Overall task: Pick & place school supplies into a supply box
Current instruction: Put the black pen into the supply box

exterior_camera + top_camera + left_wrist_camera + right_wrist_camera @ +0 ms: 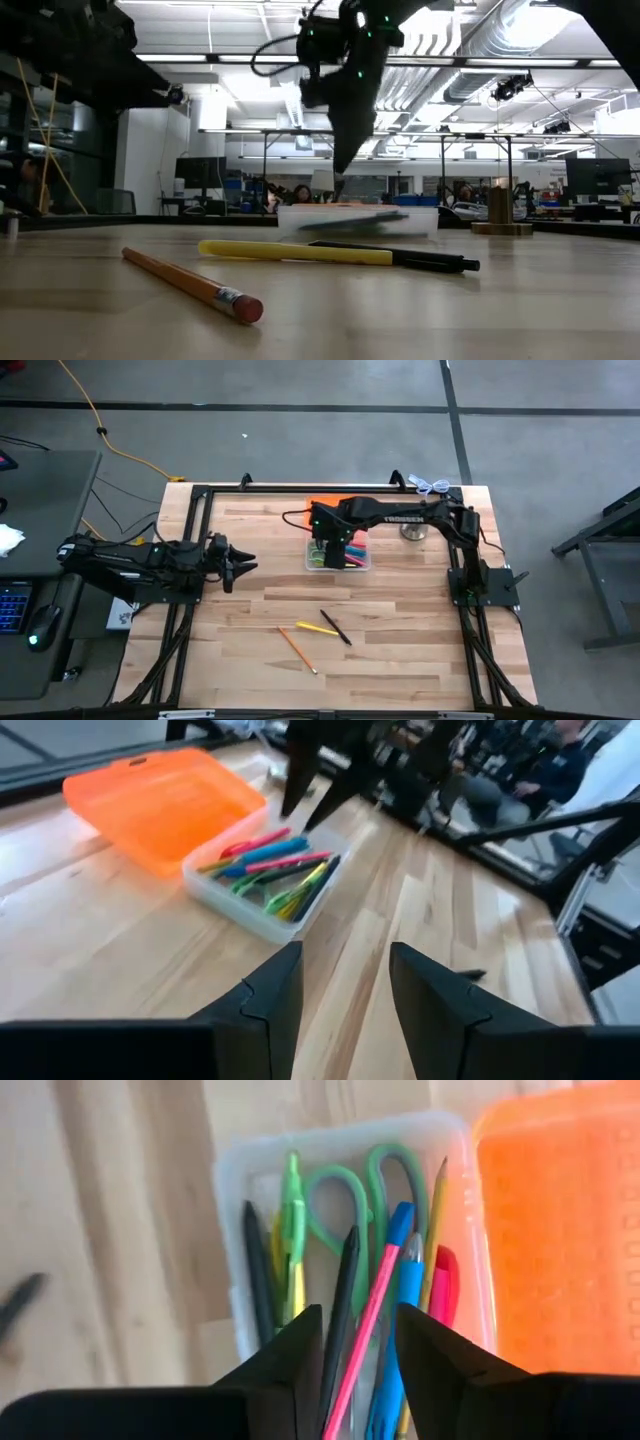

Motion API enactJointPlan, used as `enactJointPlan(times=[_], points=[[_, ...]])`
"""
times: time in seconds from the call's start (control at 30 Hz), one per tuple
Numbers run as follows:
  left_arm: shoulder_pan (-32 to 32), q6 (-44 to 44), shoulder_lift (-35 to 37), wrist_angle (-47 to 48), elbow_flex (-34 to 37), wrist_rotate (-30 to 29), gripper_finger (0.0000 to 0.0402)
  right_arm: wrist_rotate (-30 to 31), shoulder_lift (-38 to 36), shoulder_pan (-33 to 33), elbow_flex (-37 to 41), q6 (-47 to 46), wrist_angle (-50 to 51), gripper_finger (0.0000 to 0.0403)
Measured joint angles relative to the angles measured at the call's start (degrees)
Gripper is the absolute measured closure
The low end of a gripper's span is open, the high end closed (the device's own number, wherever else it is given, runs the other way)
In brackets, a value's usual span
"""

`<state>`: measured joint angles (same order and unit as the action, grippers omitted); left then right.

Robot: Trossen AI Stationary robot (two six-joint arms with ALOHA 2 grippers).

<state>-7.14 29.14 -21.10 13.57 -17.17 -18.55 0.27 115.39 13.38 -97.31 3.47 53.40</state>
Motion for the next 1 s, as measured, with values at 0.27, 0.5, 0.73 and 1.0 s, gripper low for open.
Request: enactJointPlan(times=[0.27, 0.5, 0.73, 1.0], points=[[0.0, 1.15, 0.0, 3.46, 0.0, 1.69, 0.0222, -5.93, -0.04, -2.62, -8.21, 0.28, 4.9, 0.0299], [-0.02, 1.34, 0.0, 6.04, 0.0, 3.17, 0.0222, -7.61, -0.11, -7.91, -10.31, -0.59, 8.7, 0.0299], [0.0, 1.41, -0.02, 7.69, 0.0, 3.17, 0.0222, -7.69, -0.11, -13.35, -10.21, -5.16, 11.81, 0.0299], [0.0, 1.41, -0.02, 7.65, 0.0, 3.15, 0.0222, -6.18, -0.11, -18.13, -10.21, -13.98, 11.7, 0.03]])
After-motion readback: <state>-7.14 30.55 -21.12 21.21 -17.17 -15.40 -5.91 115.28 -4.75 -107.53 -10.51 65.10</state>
